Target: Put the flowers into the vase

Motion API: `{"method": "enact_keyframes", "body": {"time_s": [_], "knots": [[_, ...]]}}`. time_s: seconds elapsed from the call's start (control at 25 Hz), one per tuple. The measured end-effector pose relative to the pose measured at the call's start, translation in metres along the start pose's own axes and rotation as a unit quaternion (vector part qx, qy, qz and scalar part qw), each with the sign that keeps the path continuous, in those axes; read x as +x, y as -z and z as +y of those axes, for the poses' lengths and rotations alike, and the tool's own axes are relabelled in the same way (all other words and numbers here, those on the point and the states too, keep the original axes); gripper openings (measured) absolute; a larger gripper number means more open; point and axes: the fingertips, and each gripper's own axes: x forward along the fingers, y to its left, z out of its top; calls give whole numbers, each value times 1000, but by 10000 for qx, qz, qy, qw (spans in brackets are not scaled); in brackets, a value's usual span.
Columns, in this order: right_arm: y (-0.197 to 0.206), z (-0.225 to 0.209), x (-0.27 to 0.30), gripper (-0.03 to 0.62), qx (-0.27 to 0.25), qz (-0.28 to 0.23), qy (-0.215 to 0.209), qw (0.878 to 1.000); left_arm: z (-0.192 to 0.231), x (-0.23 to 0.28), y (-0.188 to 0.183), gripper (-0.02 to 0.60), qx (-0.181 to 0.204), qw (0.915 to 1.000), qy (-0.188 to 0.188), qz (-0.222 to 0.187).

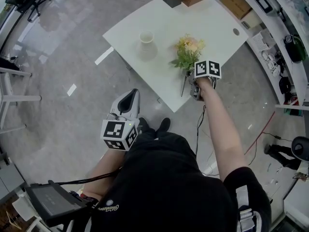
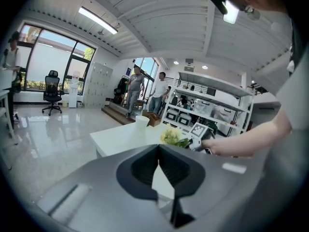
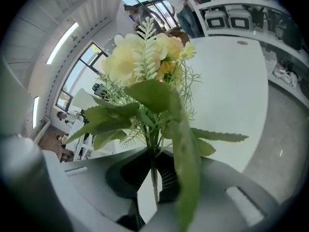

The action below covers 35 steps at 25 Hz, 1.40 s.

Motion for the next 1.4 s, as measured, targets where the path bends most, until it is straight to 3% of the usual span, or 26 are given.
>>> {"method": "enact_keyframes", "body": {"time_s": [0.16, 0.32, 0.44, 0.64, 0.72, 0.8, 1.08, 1.4], "knots": [[-23, 30, -38, 35, -534, -887, -103, 9946, -4, 0, -10, 6, 50, 9999, 39, -133], [-42, 68, -90, 35, -1346, -1847, -72, 9735, -12, 0, -21, 6, 81, 9996, 75, -258], [-50, 94, -134, 35, -1916, -2637, 102, 9454, -19, -2, -29, 6, 114, 9993, 104, -353], [-43, 120, -196, 35, -2557, -3973, 366, 8806, -26, -4, -39, 6, 161, 9984, 124, -521], [-32, 125, -209, 35, -2630, -4205, 383, 8675, -29, -6, -42, 6, 181, 9982, 129, -565], [-22, 128, -212, 35, -2614, -4280, 342, 8645, -31, -6, -45, 6, 181, 9980, 124, -593], [-1, 126, -204, 35, -2458, -4225, 133, 8723, -38, -6, -45, 6, 212, 9977, 89, -636], [-3, 130, -208, 35, -2438, -4361, -131, 8662, -34, -3, -47, 6, 222, 9973, -132, -684]]}}
